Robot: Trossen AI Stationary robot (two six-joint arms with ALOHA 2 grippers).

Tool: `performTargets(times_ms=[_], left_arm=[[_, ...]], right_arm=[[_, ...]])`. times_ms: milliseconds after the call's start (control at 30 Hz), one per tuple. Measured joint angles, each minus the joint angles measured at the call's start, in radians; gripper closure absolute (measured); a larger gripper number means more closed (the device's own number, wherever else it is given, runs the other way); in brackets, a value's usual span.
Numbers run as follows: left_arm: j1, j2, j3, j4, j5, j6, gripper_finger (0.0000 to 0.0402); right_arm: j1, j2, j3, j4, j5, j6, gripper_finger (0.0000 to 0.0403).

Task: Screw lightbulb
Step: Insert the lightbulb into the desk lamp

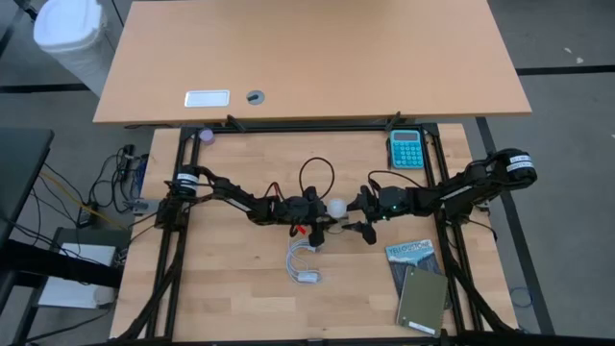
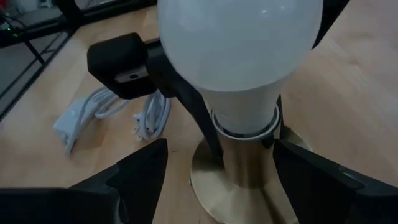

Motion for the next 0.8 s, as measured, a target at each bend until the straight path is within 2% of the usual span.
performTargets(times_ms=[333, 467, 800], left_arm=[[0.0, 0.0, 0.0, -0.001, 0.0, -0.008, 0.0213], [0.0, -0.001, 0.0, -0.003, -0.001, -0.009, 0.0213], [-0.001, -0.002, 0.0, -0.008, 0.002, -0.008, 0.0213]], right_arm=[[0.008, 0.0, 0.0, 0.041, 0.024, -0.063, 0.0107], [0.017, 0.0, 0.0, 0.055, 0.066, -0.104, 0.0107], [0.042, 0.001, -0.001, 0.105, 0.036, -0.122, 0.0107]])
